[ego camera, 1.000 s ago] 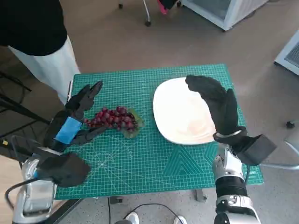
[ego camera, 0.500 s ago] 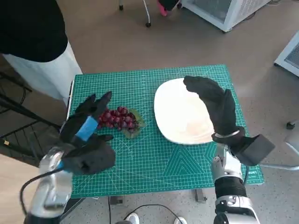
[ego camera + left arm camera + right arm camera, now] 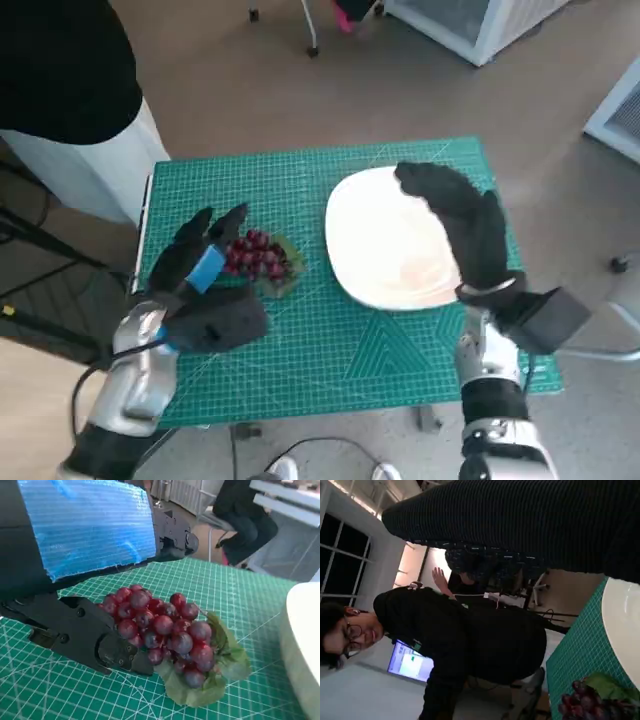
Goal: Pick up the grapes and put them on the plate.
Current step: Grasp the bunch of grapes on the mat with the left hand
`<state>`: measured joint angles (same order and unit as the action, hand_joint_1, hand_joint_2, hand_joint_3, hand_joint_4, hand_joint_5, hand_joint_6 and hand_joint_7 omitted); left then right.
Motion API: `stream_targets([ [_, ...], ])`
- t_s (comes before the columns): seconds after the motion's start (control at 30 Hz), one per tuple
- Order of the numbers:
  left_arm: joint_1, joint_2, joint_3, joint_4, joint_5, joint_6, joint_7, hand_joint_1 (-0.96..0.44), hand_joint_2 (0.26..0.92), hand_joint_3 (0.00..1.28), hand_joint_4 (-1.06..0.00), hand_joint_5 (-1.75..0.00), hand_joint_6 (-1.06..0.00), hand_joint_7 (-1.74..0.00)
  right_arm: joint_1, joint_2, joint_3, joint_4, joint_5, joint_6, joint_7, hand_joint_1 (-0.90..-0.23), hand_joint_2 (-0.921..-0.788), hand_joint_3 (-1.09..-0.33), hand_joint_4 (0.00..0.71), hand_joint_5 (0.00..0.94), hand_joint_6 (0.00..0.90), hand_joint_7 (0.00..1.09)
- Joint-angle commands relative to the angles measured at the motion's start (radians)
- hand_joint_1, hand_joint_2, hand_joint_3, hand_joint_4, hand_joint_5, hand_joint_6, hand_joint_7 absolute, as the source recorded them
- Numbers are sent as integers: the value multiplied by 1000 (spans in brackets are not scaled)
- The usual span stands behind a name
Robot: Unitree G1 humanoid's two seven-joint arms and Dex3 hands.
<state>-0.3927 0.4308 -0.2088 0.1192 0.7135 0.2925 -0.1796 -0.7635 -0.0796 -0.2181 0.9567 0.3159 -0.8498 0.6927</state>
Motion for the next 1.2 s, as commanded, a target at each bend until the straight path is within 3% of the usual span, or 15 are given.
stream_targets([
  [0.03,-46,0,-31,51,22,-11,28,-377,753,2,-107,-4,-243,-3,13,-6,-6,17,9,11,12,-598,-921,-626,303,3,332,17],
  [0.67,-195,-3,-125,253,65,-35,84,-374,755,1,-119,-1,-247,-2,14,-22,-26,31,3,-1,3,-594,-921,-621,307,3,349,22],
  [1.2,-401,-53,-225,636,81,-131,173,-390,759,1,-120,-1,-247,-1,14,-41,-39,47,6,-15,9,-602,-921,-613,314,4,364,24],
])
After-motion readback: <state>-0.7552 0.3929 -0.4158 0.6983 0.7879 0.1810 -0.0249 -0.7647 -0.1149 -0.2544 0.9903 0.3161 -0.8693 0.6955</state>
